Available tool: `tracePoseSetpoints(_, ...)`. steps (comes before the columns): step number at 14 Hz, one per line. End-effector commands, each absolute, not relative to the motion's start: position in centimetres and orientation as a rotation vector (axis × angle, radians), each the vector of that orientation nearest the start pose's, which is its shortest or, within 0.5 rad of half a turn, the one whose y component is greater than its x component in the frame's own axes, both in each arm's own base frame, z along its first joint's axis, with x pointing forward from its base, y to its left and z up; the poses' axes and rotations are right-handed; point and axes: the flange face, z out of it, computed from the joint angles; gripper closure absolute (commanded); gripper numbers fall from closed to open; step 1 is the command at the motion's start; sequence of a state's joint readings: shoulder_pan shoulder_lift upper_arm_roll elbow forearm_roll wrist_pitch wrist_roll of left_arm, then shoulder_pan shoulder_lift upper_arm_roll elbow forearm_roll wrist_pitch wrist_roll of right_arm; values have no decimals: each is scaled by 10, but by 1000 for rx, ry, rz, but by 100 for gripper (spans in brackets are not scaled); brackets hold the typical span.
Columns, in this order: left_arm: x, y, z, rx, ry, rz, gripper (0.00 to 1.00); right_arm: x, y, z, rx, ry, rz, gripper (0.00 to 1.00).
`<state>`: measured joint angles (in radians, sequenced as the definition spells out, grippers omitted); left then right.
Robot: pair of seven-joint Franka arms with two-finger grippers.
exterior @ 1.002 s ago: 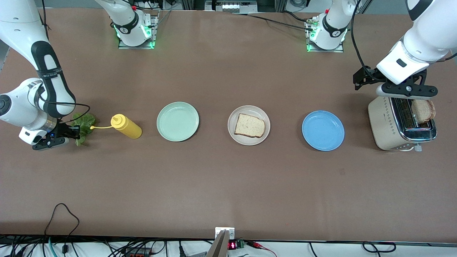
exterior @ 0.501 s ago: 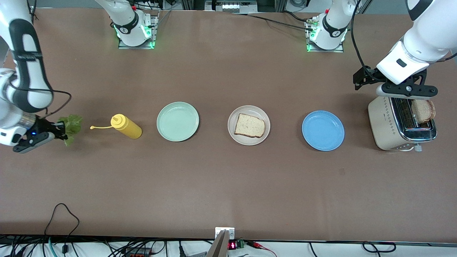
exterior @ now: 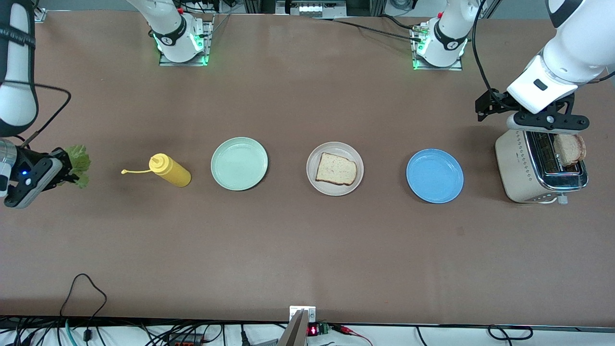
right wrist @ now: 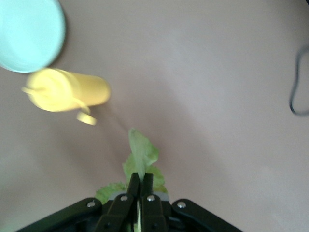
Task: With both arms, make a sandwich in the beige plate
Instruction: 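Lift the lettuce leaf and carry it toward the beige plate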
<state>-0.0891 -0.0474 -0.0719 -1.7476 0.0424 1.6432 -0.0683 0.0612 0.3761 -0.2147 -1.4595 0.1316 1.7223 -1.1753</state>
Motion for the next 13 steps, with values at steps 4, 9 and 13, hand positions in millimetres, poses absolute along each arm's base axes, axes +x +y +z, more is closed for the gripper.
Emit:
tracePoseSetpoints(4, 537, -82, 579, -3065, 139, 84, 0, 656, 82, 517, -2443, -1783, 43, 100)
tracePoseSetpoints(9, 537, -84, 579, -3065, 144, 84, 0, 641, 236, 513, -2246, -1875, -165, 100)
tracePoseSetpoints(13, 536, -85, 580, -3063, 148, 83, 0, 625, 344, 473, -2276, -1796, -265, 100)
